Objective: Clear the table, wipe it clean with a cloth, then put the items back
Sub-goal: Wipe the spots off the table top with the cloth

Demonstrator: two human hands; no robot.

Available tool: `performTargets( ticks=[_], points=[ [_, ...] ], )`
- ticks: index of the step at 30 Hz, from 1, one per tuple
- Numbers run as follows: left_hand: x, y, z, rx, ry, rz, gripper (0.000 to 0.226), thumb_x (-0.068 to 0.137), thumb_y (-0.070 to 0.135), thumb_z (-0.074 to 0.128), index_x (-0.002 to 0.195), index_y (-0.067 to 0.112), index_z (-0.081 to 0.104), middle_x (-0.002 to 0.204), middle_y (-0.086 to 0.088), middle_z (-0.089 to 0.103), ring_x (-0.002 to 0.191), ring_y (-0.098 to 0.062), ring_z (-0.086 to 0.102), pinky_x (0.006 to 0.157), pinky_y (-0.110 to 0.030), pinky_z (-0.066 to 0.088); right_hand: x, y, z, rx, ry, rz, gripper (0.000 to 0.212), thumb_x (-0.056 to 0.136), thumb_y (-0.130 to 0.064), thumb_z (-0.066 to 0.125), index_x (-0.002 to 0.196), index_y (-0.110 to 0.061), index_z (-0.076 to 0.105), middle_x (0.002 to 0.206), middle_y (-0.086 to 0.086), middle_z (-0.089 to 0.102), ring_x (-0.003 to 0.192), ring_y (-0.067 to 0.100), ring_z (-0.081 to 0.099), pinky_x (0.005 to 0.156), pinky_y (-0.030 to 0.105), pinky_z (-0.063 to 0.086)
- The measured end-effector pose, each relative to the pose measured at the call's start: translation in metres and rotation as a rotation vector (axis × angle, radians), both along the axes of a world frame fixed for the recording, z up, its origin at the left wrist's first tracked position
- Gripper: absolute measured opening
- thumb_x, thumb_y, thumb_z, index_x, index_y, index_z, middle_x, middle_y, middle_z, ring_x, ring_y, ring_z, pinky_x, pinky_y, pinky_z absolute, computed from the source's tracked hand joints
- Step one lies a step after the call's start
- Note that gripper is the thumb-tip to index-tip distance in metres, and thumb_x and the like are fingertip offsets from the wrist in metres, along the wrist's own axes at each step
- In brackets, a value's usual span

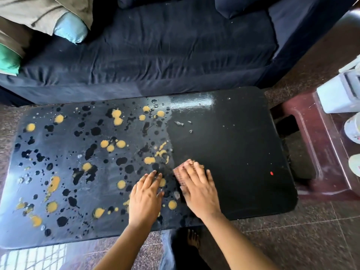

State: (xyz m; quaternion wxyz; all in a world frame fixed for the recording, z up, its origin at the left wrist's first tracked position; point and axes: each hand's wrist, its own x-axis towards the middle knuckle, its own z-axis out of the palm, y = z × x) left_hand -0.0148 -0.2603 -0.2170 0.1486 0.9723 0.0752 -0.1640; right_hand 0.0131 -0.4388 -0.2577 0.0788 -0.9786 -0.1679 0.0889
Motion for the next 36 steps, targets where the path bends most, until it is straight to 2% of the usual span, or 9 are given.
performTargets(
  ticks=[5,8,11,13,17,20,24,31,36],
  points=[
    [0.000,-0.010,0.002,0.035,0.035,-0.044,0.071,0.087,0.048,0.059,0.148,0.024,0.031,0.156,0.002,0.025,0.144,-0.021,0.023,0.113,-0.037,0.027,-0.001,-0.002,0.004,0.005,0.051,-0.450,0.059,0.089,-0.040,0.034,0.143,-0.017,0.039,0.150,0.005,0.037,0.139,0.032,0.029,0.108,0.052,0.033],
    [0.004,-0.010,0.003,0.057,0.081,-0.095,0.077,0.090,0.053,0.050,0.152,0.028,0.012,0.160,0.007,0.006,0.147,-0.016,0.007,0.117,-0.034,0.016,-0.007,0.017,0.007,0.050,0.013,-0.242,0.060,0.089,-0.039,0.038,0.145,-0.019,0.033,0.151,0.004,0.035,0.140,0.032,0.028,0.108,0.051,0.032],
    [0.002,-0.006,0.004,0.068,0.079,-0.097,0.078,0.090,0.055,0.049,0.152,0.030,0.010,0.160,0.009,0.004,0.147,-0.015,0.008,0.116,-0.033,0.017,-0.007,-0.002,0.003,-0.012,-0.010,0.090,0.058,0.091,-0.042,0.036,0.146,-0.025,0.030,0.154,-0.004,0.029,0.143,0.024,0.024,0.110,0.051,0.032],
    [0.002,-0.007,0.004,0.060,0.075,-0.098,0.077,0.090,0.055,0.049,0.152,0.031,0.009,0.160,0.010,0.005,0.147,-0.014,0.009,0.116,-0.033,0.018,-0.002,-0.023,-0.001,-0.057,-0.003,0.005,0.058,0.091,-0.042,0.034,0.147,-0.027,0.030,0.155,-0.006,0.028,0.143,0.022,0.023,0.111,0.050,0.029],
    [0.003,-0.010,0.005,0.054,0.083,-0.092,0.078,0.090,0.053,0.051,0.152,0.032,0.010,0.159,0.011,0.005,0.146,-0.014,0.009,0.116,-0.032,0.017,-0.004,-0.012,0.003,-0.017,0.023,-0.456,0.058,0.089,-0.038,0.035,0.143,-0.017,0.039,0.149,0.005,0.038,0.139,0.032,0.027,0.107,0.052,0.032],
    [0.003,-0.005,0.005,0.062,0.079,-0.098,0.078,0.089,0.053,0.054,0.152,0.032,0.012,0.159,0.011,0.008,0.146,-0.014,0.012,0.116,-0.033,0.018,-0.013,0.020,0.006,0.054,0.022,-0.270,0.059,0.088,-0.036,0.035,0.145,-0.019,0.036,0.151,0.002,0.035,0.140,0.031,0.025,0.109,0.051,0.031],
    [0.002,-0.004,0.003,0.055,0.058,-0.089,0.078,0.087,0.053,0.055,0.151,0.032,0.015,0.159,0.012,0.011,0.145,-0.014,0.015,0.115,-0.033,0.021,-0.012,0.003,0.002,-0.007,0.020,0.025,0.058,0.091,-0.040,0.037,0.147,-0.027,0.030,0.155,-0.005,0.026,0.144,0.024,0.021,0.111,0.050,0.030],
    [0.001,-0.007,0.003,0.052,0.052,-0.078,0.077,0.088,0.052,0.054,0.151,0.032,0.013,0.159,0.012,0.009,0.146,-0.014,0.013,0.115,-0.033,0.020,-0.010,0.000,0.003,0.017,0.029,-0.443,0.059,0.088,-0.037,0.043,0.143,-0.017,0.039,0.150,0.005,0.037,0.140,0.032,0.026,0.108,0.052,0.031],
    [0.001,-0.006,0.000,0.050,0.040,-0.077,0.077,0.088,0.051,0.055,0.151,0.033,0.013,0.159,0.012,0.009,0.146,-0.013,0.012,0.115,-0.033,0.019,-0.027,0.016,0.004,0.033,0.009,0.057,0.056,0.092,-0.040,0.037,0.146,-0.026,0.032,0.154,-0.004,0.029,0.144,0.023,0.020,0.112,0.050,0.029]
  ],
)
